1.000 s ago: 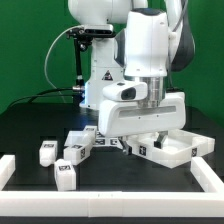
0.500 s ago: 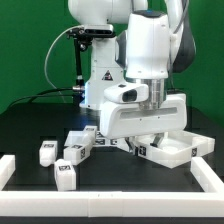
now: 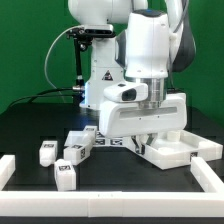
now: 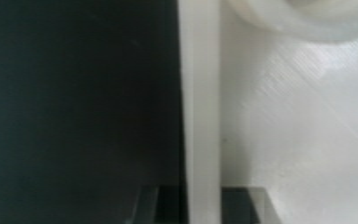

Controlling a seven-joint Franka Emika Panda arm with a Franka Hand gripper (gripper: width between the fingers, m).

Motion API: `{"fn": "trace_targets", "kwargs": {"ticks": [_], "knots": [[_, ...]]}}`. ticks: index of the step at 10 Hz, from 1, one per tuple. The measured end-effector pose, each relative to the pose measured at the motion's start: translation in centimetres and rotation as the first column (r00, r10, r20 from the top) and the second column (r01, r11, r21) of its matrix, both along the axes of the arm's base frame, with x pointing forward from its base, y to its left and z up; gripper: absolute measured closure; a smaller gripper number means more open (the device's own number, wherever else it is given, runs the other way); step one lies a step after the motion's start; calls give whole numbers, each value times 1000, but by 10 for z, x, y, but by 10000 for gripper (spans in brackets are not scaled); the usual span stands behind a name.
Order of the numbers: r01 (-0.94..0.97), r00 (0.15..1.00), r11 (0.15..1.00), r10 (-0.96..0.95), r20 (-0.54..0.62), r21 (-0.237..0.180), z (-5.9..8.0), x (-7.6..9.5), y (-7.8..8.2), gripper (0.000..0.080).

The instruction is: Assemble one leg

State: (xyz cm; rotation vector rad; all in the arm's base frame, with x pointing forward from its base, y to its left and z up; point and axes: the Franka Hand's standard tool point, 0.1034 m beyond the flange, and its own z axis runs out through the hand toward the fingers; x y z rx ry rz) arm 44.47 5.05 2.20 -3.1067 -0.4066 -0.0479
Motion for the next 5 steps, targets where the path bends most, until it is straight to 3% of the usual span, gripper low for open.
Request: {"fn": "trace_targets", "kwargs": {"ticks": [3,4,5], "knots": [[189,980,982,-186,-70,31,42,0,-24,746],[251,965,967,-245,-96,52,51,2,-28,747],[246,966,968,-241,-90,49,48,2,-28,746]]}}
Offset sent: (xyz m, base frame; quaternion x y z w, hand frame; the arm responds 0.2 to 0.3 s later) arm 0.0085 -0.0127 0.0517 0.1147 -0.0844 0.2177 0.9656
